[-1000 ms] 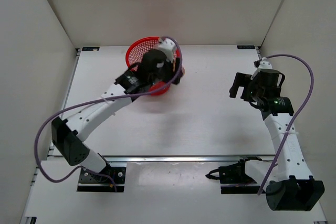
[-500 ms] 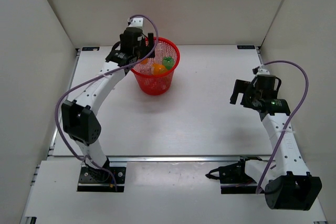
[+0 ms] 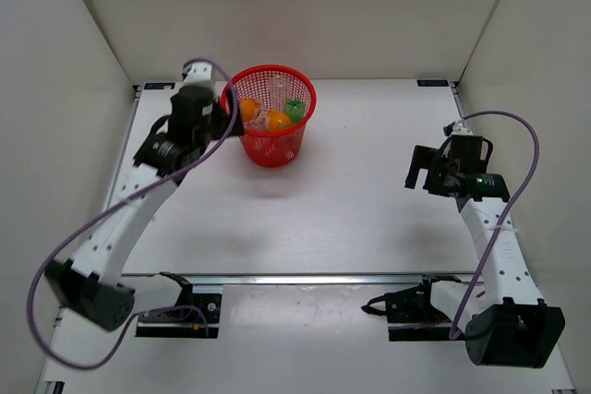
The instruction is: Put the plastic bottles in the bin
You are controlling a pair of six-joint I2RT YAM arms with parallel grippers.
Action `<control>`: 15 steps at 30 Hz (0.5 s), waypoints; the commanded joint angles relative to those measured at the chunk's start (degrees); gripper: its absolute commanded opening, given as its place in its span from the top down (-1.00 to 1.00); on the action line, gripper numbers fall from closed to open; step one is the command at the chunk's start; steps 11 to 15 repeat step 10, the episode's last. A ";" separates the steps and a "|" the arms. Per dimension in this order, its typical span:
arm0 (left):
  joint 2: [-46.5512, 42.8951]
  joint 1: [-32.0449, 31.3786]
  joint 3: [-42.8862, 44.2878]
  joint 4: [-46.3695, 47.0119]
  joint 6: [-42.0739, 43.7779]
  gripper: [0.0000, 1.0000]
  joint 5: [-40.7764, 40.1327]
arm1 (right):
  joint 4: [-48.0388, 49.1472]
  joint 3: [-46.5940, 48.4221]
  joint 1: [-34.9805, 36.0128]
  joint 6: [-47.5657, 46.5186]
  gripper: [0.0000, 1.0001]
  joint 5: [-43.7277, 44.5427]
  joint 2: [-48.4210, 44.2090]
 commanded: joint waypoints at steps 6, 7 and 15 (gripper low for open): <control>-24.89 4.82 -24.75 -14.38 -11.56 -0.98 -6.24 | -0.50 -2.84 -0.71 0.89 -0.98 -1.88 -0.41; -26.92 5.34 -26.60 -15.78 -11.39 -0.97 -6.85 | -0.50 -2.59 -0.53 0.37 -0.98 -3.28 -0.76; -30.26 5.70 -29.51 -18.16 -11.65 -0.97 -10.18 | -0.77 -3.20 0.61 0.37 -0.99 -1.90 0.29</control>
